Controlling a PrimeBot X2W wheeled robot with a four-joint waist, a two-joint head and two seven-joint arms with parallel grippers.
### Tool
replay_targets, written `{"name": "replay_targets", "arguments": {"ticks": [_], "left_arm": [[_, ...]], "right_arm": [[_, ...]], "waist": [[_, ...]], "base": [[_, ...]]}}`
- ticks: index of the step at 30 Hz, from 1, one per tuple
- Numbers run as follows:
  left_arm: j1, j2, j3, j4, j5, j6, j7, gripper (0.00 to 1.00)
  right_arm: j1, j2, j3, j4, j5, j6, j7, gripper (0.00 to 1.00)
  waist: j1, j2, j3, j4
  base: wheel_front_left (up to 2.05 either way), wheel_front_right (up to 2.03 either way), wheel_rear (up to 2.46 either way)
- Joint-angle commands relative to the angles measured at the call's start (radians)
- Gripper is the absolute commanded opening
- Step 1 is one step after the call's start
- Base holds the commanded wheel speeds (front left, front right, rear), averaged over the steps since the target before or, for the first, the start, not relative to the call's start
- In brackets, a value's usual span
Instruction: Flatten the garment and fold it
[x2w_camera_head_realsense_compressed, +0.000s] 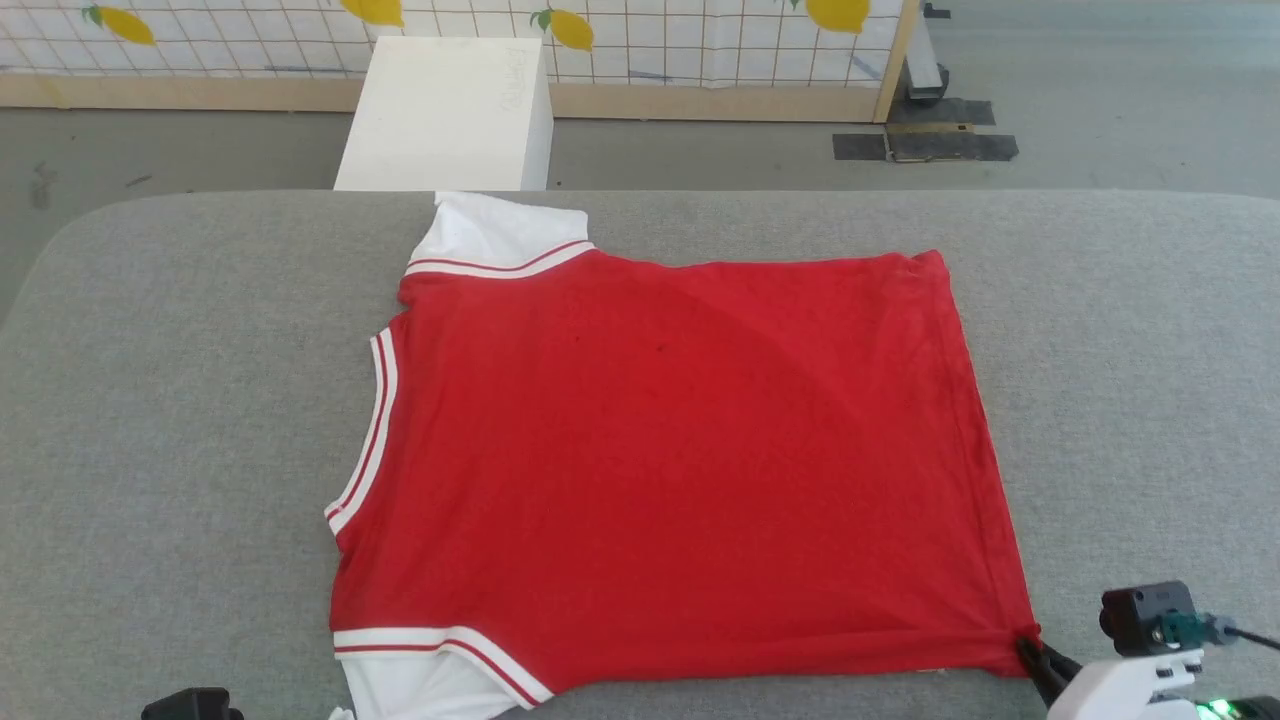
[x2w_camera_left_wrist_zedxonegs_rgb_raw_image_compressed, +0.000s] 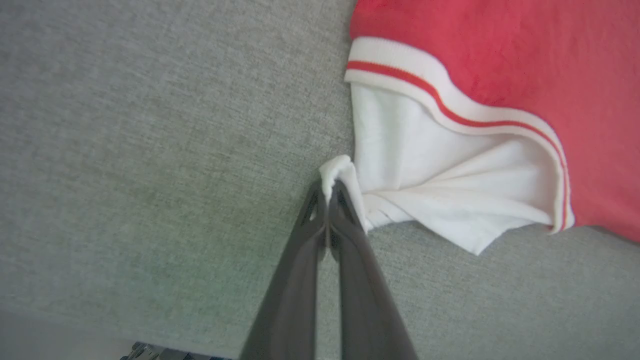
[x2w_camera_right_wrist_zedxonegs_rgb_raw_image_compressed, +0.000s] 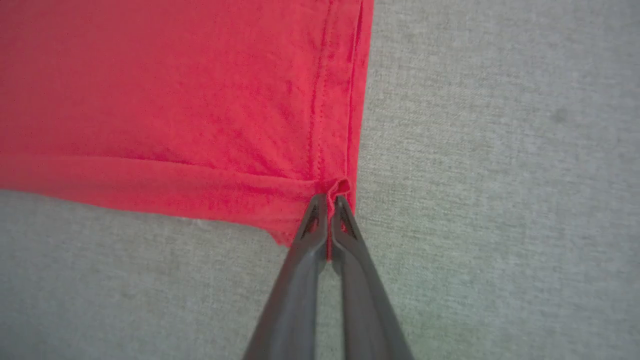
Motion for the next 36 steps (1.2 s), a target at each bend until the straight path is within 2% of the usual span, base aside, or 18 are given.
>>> {"name": "replay_targets", "arguments": {"ticks": [1, 4, 10, 14, 17, 28, 33, 36], "left_arm": [[0.019, 0.008, -0.001, -0.008, 0.025, 0.008, -0.018, 0.0], [0.005, -0.009, -0.014, -0.023, 0.082, 0.013, -0.106, 0.0], [-0.081, -0.087, -0.061, 0.014, 0.215, 0.024, -0.355, 0.0], [-0.152, -0.108, -0.072, 0.055, 0.286, 0.024, -0.504, 0.0], [-0.214, -0.112, -0.073, 0.085, 0.317, 0.016, -0.567, 0.0], [-0.491, -0.071, -0.097, 0.186, 0.363, -0.064, -0.576, 0.0], [-0.608, -0.043, -0.096, 0.259, 0.357, -0.091, -0.531, 0.0], [-0.685, -0.026, -0.094, 0.355, 0.331, -0.106, -0.439, 0.0]], "right_arm": [[0.023, 0.006, -0.008, -0.021, 0.0, -0.002, -0.009, 0.0], [0.045, 0.034, -0.019, -0.042, -0.004, -0.002, -0.067, 0.0], [0.038, 0.081, -0.006, -0.013, -0.034, -0.002, -0.272, 0.0], [0.008, 0.089, 0.013, 0.019, -0.055, -0.002, -0.386, 0.0], [-0.027, 0.083, 0.025, 0.038, -0.067, -0.002, -0.436, 0.0], [-0.185, 0.034, 0.067, 0.051, -0.082, -0.002, -0.425, 0.0], [-0.272, 0.021, 0.081, 0.087, -0.077, -0.002, -0.387, 0.0], [-0.35, 0.011, 0.09, 0.14, -0.056, -0.002, -0.321, 0.0]], "waist": [[0.0001, 0.0, 0.0, -0.004], [0.0001, 0.0, 0.003, -0.006], [0.0001, 0.0, 0.009, -0.004], [0.0001, 0.0, 0.011, -0.006], [0.0001, 0.0, 0.014, -0.007], [0.0001, 0.0, 0.059, -0.024], [0.0001, 0.0, 0.1, -0.037], [0.0001, 0.0, 0.146, -0.046]], "base": [[0.0, 0.0, 0.0], [0.0, 0.0, 0.0], [0.0, 0.0, 0.0], [0.0, 0.0, 0.0], [0.0, 0.0, 0.0], [0.0, 0.0, 0.0], [0.0, 0.0, 0.0], [0.0, 0.0, 0.0]]}}
